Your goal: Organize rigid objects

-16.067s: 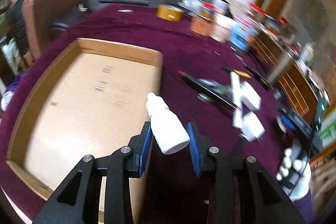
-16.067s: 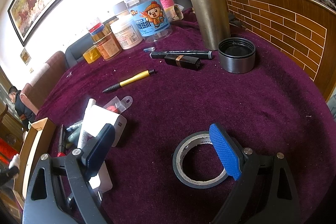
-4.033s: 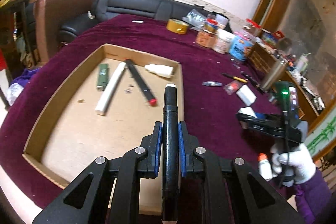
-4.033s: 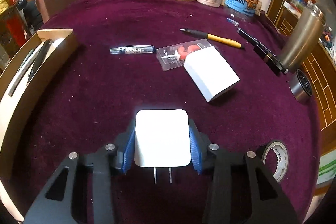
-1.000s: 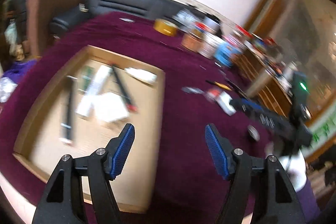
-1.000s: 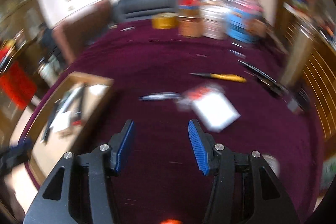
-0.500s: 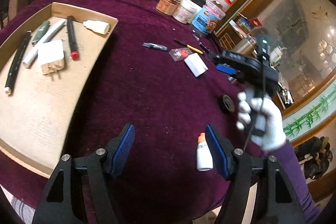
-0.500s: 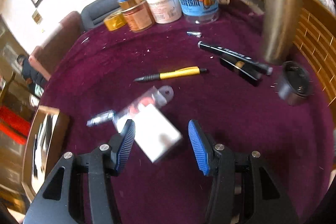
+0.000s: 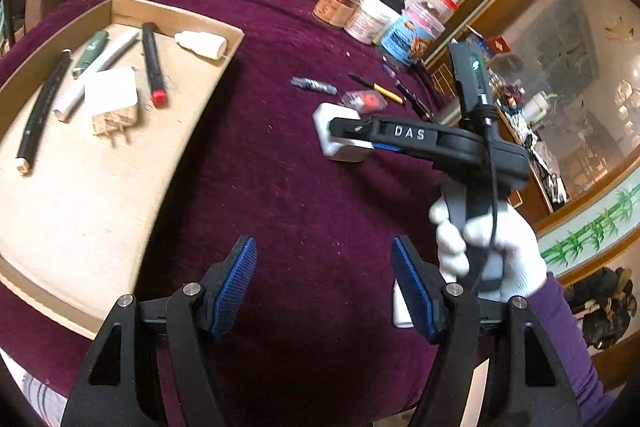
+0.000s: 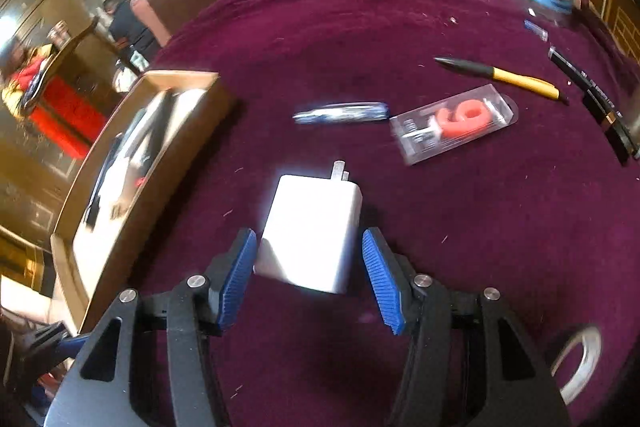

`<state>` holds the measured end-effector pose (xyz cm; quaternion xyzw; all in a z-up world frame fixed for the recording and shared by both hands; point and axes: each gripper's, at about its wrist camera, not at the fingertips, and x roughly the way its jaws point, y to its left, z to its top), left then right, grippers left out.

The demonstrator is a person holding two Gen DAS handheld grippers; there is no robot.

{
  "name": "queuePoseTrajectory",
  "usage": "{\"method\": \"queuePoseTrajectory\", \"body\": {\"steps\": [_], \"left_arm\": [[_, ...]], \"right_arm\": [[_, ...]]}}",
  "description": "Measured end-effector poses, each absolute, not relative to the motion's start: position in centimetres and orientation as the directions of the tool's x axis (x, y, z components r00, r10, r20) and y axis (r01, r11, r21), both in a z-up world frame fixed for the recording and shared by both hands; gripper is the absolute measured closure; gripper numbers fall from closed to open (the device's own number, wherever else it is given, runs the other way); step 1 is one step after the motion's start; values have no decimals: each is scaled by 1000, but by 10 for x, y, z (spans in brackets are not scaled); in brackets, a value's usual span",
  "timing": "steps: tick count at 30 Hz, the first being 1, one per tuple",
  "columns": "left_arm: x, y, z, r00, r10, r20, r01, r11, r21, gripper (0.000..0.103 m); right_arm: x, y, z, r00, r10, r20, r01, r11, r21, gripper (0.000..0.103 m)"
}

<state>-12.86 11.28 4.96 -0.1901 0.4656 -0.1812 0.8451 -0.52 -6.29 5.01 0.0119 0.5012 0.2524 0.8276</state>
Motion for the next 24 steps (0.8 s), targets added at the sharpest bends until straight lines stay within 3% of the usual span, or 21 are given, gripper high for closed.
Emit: {"method": "queuePoseTrajectory", "body": {"steps": [12,24], "left_arm": [[-129,91,38,442,-482,-756,168,873,-458,40],[-128,77,35,422,-465,-778,180,884,-431,40]], "right_arm": [[-56,-153,79,576,420,-701,-229,907,355,48],[-63,-216,72,671,321,-668,-72,925,373,48]]}}
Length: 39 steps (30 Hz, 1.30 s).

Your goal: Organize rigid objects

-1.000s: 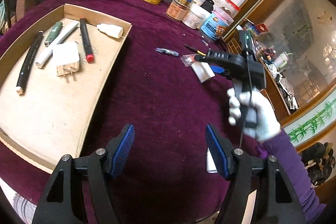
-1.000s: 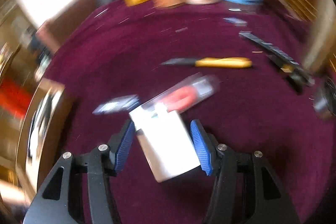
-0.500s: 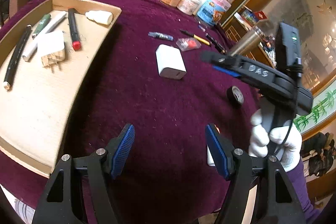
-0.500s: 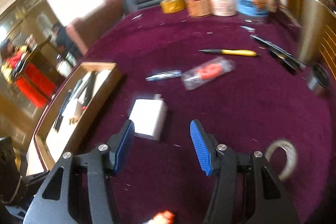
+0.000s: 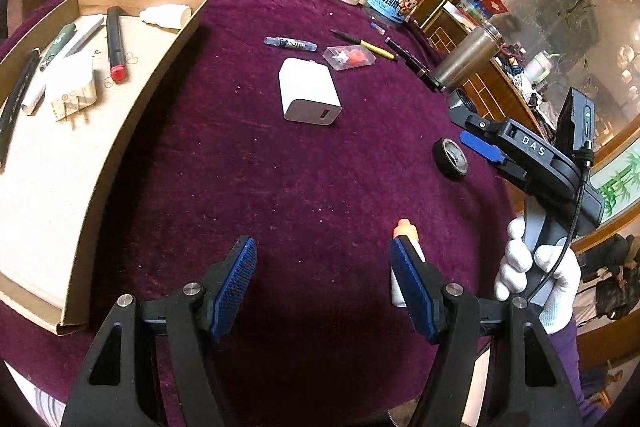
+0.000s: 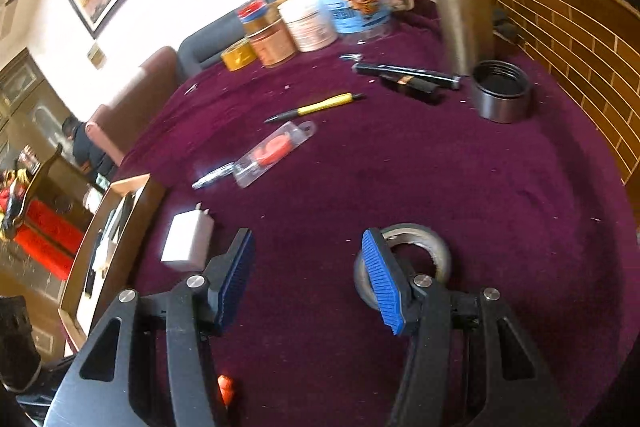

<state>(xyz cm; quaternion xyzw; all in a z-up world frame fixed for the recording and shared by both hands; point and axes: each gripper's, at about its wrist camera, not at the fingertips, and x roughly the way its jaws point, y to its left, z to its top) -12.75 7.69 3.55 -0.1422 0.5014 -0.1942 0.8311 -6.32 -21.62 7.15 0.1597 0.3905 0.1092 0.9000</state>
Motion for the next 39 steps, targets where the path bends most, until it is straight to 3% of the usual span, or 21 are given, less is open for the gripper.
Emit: {"method": "queuePoseTrajectory", "body": {"steps": [18,25,35,39], "left_arm": [[-105,72,32,401,-440,-803,160,897,-412,40],[-57,46,44,495,-323,-807,176,946,-271,40],[17,-4,8,531,-79,-844,142,990,-3,39],[17,-7,4,549,-76,-833,157,987,14,32]], "right_arm": [[-39,-283,44,745,175,-644,126,911,393,48],[-38,-295,34,721,243,-648,126,874,469,48],[-38,-295,32,724,269,-636,109,865,490,42],[-37,-294,32,723,272,-635,104,865,490,41]]}}
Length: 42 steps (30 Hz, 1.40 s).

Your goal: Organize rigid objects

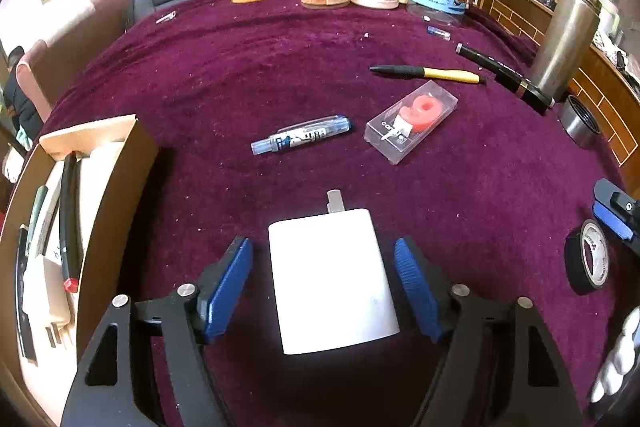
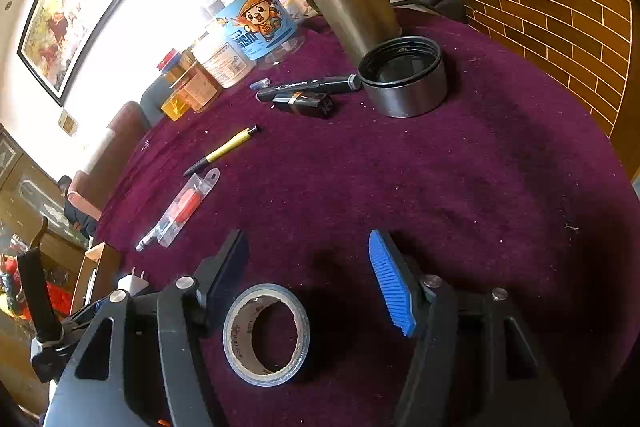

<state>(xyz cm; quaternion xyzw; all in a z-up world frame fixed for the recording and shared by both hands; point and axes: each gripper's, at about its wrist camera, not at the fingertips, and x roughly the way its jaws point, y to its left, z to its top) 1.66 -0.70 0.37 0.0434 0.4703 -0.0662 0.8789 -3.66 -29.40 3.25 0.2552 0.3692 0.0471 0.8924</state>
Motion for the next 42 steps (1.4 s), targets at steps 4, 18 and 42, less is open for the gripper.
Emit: {"method": "queuePoseTrajectory", "body": {"steps": [4,18,42], "left_arm": [[18,-2,1,568,-62,-821,133,991,17,15],[20,-3,-3,556,-58,-829,122,992,12,2],[18,-2,-3,560,-61,-826,124,992,10,2]], "right_arm": [[-37,-294,32,724,274,-633,105,864,493,40],[-37,-295,32,725,278,-630,103,861,498,40],[-37,-295,32,726,280,-628,101,860,500,39]]}}
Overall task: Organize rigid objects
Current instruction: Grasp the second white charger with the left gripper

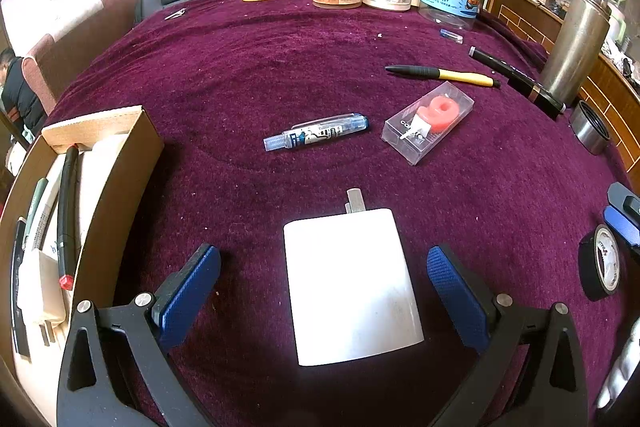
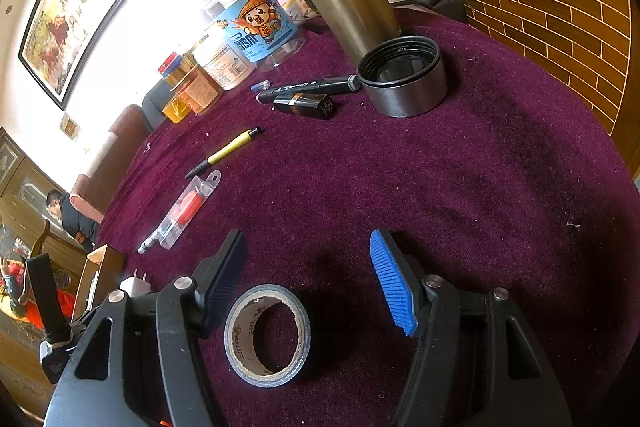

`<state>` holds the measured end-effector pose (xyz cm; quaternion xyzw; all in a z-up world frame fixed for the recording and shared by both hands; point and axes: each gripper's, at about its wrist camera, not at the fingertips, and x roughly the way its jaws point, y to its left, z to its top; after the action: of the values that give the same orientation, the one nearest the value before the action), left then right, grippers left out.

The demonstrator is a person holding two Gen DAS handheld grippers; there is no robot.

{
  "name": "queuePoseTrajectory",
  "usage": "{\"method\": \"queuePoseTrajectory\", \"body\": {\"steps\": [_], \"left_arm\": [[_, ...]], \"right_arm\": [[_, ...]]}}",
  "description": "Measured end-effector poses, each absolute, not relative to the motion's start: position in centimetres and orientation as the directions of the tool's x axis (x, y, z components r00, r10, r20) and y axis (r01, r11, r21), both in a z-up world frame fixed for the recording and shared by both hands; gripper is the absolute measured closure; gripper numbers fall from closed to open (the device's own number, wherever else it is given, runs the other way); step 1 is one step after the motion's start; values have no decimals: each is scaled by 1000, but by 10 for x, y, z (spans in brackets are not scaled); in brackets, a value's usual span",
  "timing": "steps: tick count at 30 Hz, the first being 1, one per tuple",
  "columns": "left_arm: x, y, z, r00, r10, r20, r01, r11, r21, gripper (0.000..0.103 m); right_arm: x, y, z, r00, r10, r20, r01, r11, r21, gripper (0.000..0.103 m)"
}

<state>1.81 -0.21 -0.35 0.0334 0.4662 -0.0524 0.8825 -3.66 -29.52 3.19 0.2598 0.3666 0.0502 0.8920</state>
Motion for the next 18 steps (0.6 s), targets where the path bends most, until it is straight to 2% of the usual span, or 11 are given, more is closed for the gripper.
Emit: {"method": "queuePoseTrajectory", "body": {"steps": [18], "left_arm": [[17,-2,-3,561,-61,-826,122,992,10,2]], "right_arm": [[-36,-295,33,727,276,-629,100,863,495,37]]}}
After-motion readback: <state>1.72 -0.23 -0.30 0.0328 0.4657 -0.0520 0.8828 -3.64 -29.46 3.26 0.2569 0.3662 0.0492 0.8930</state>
